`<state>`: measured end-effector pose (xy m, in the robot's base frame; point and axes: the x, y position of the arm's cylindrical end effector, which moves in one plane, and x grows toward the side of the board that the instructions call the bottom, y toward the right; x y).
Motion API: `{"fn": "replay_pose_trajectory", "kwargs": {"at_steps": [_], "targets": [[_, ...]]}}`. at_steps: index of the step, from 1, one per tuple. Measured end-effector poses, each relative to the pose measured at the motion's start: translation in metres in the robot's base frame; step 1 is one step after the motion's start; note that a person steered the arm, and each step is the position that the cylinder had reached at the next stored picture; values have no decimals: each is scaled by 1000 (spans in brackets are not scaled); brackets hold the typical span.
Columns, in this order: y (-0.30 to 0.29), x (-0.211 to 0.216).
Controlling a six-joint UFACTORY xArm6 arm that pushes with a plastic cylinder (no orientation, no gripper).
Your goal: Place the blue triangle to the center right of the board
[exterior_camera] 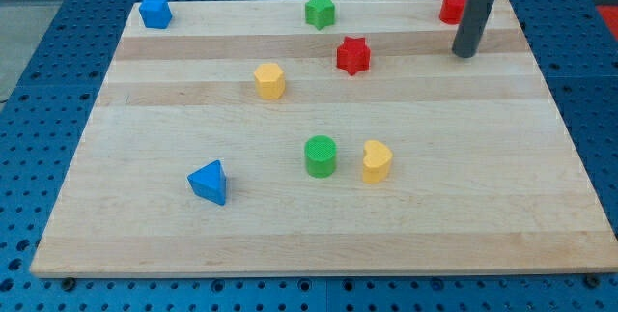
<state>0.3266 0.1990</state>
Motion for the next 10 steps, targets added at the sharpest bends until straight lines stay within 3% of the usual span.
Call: {"fn": "replay_pose_trajectory", "kwargs": {"at_steps": [2, 5, 8, 9, 10], "targets": [[-33, 20], [-154, 46], [-348, 104], [-398, 147], [-387, 191]]}}
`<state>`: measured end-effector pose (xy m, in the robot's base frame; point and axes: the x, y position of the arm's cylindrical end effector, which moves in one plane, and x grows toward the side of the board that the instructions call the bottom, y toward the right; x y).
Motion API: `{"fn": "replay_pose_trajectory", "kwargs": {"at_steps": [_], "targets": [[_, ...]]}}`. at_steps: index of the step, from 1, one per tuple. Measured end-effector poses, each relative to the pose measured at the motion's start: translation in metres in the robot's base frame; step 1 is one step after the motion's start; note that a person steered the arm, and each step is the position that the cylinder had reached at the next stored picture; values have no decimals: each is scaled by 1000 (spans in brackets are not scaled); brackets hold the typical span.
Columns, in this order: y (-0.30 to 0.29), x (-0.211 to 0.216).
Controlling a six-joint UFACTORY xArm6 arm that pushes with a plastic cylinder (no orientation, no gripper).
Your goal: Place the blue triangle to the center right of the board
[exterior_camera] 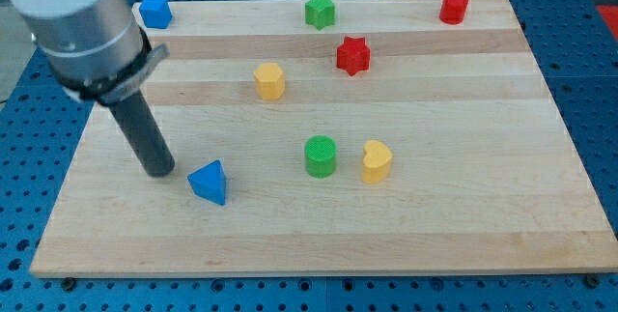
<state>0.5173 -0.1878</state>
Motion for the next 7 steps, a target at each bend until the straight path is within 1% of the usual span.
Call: {"fn": "replay_pose_trajectory", "kwargs": {"at_steps": [1, 2, 3, 4, 5, 7], "targets": [[0, 22], [16, 32], [50, 32], [70, 30], [72, -1], [73, -41]]}}
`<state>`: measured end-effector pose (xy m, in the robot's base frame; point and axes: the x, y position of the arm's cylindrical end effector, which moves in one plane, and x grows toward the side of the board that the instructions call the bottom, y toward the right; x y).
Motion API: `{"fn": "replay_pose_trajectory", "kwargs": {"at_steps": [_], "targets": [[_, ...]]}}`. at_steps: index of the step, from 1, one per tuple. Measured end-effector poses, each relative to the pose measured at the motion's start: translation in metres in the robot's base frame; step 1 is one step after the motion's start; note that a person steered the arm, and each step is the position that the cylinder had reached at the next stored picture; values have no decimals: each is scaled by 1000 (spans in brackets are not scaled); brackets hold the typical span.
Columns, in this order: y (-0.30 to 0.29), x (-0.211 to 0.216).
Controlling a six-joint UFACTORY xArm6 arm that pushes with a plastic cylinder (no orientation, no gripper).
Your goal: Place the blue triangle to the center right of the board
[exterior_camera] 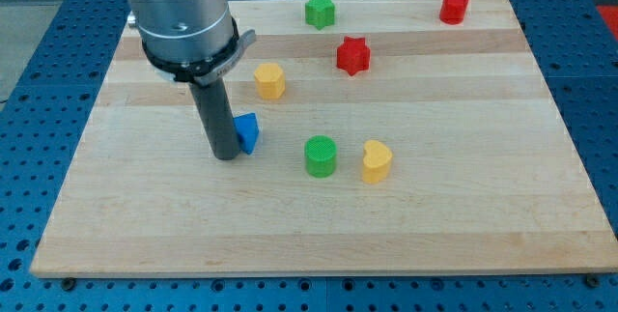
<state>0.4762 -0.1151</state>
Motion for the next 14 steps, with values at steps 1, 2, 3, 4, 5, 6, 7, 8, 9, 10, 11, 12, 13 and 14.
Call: {"fn": "replay_pose_trajectory", "kwargs": {"at_steps": [1, 2, 3, 4, 5, 6, 7, 8, 9, 10, 11, 12, 13, 14], "targets": [[0, -22], [0, -40], [5, -45], [40, -45], [86, -45], [130, -46], [176, -55], [208, -64], [202, -92], [211, -100], [218, -84], [234, -76], [261, -76], [287, -76]]}}
